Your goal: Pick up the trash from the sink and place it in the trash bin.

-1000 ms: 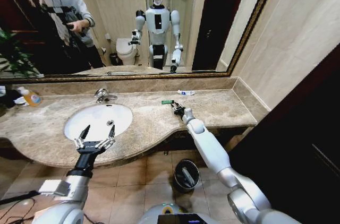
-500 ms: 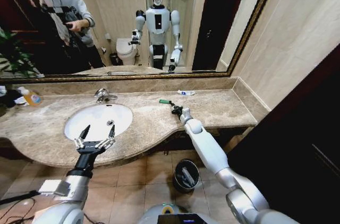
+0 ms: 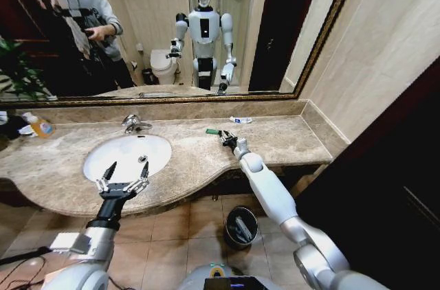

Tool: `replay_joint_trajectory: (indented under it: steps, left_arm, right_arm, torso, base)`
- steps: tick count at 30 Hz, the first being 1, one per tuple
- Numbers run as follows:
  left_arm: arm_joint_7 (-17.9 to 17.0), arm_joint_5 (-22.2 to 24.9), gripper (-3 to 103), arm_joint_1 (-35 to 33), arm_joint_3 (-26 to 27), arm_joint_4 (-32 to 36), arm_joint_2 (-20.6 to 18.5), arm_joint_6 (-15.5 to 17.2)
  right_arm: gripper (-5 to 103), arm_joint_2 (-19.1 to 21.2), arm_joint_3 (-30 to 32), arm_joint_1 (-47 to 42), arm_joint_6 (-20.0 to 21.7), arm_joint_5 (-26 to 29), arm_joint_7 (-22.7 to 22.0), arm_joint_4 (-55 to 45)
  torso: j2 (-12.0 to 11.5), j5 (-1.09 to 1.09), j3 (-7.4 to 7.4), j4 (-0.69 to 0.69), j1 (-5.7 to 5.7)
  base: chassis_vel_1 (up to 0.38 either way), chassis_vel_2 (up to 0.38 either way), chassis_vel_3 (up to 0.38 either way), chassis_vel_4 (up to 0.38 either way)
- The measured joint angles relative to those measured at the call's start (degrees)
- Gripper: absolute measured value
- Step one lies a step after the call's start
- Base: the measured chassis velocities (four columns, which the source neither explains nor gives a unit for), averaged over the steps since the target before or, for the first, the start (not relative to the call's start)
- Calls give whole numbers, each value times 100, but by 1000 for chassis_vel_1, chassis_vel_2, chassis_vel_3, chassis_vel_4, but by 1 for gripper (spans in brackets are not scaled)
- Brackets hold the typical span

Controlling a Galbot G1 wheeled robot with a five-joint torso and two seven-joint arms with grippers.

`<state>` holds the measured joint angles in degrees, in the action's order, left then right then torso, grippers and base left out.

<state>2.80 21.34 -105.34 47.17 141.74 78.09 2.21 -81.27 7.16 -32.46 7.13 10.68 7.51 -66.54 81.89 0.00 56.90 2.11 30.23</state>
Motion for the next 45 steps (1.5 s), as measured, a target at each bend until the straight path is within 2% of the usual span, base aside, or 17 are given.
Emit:
replay_joint_trajectory:
  steps: [1,2,6,8,12,22,23,25,26,28,35,36,38,40,41,43,45]
  left_arm:
    - [0,0,100,0,0,0,0,0]
    - [0,0,100,0,0,0,0,0]
    - [0,0,100,0,0,0,0,0]
    - [0,0,100,0,0,0,0,0]
    - [0,0,100,0,0,0,0,0]
    - [0,0,100,0,0,0,0,0]
    - [0,0,100,0,0,0,0,0]
    - [0,0,100,0,0,0,0,1]
    - [0,0,100,0,0,0,0,0]
    - [0,0,100,0,0,0,0,0]
    - [0,0,100,0,0,0,0,0]
    - [0,0,100,0,0,0,0,0]
    - [0,0,100,0,0,0,0,0]
    - [0,0,100,0,0,0,0,0]
    - [0,0,100,0,0,0,0,0]
    - [0,0,100,0,0,0,0,0]
    - [0,0,100,0,0,0,0,0]
  right_arm:
    - [51,-1,-13,22,-2,0,15,35]
    - [51,-1,-13,22,-2,0,15,35]
    - [74,41,-27,74,-23,0,72,125]
    - [74,45,-33,84,-29,-1,82,145]
    - [95,28,-90,179,-89,2,187,305]
    - [102,-99,-292,448,-326,15,326,675]
    - [99,-142,-318,510,-357,15,341,740]
    - [99,-167,-327,542,-373,14,348,775]
    - [89,-208,-337,582,-399,8,369,836]
    - [89,-236,-341,603,-417,5,378,883]
    - [56,-264,-312,615,-476,-50,384,1030]
    - [56,-264,-312,615,-476,-50,384,1030]
    - [46,-229,-295,583,-478,-52,383,998]
    - [46,-215,-294,571,-478,-50,383,975]
    - [35,-186,-294,547,-478,-45,383,931]
    - [35,-168,-294,534,-477,-43,383,910]
    - [24,-131,-301,507,-471,-41,384,867]
  torso:
    - [0,0,0,0,0]
    - [0,0,0,0,0]
    - [0,0,0,-1,0]
    - [0,0,0,-1,0]
    - [0,0,0,0,0]
    - [0,0,0,0,0]
    - [0,0,0,0,0]
    - [0,0,0,0,0]
    - [0,0,0,0,0]
    - [0,0,0,0,0]
    - [0,0,-1,-1,-1]
    - [0,0,-1,-1,-1]
    - [0,0,-2,-1,-1]
    - [0,0,-2,0,-1]
    - [0,0,-2,0,-1]
    - [0,0,-2,0,-1]
    - [1,0,-1,-1,-1]
  base:
    - [0,0,0,0]
    - [0,0,0,0]
    - [0,0,0,0]
    - [0,0,0,0]
    - [0,0,0,0]
    - [0,0,0,0]
    - [0,0,0,0]
    - [0,0,0,0]
    - [0,0,0,0]
    - [0,0,0,0]
    - [0,0,0,0]
    - [0,0,0,0]
    - [0,0,0,0]
    - [0,0,0,0]
    - [0,0,0,0]
    - [0,0,0,0]
    - [0,0,0,0]
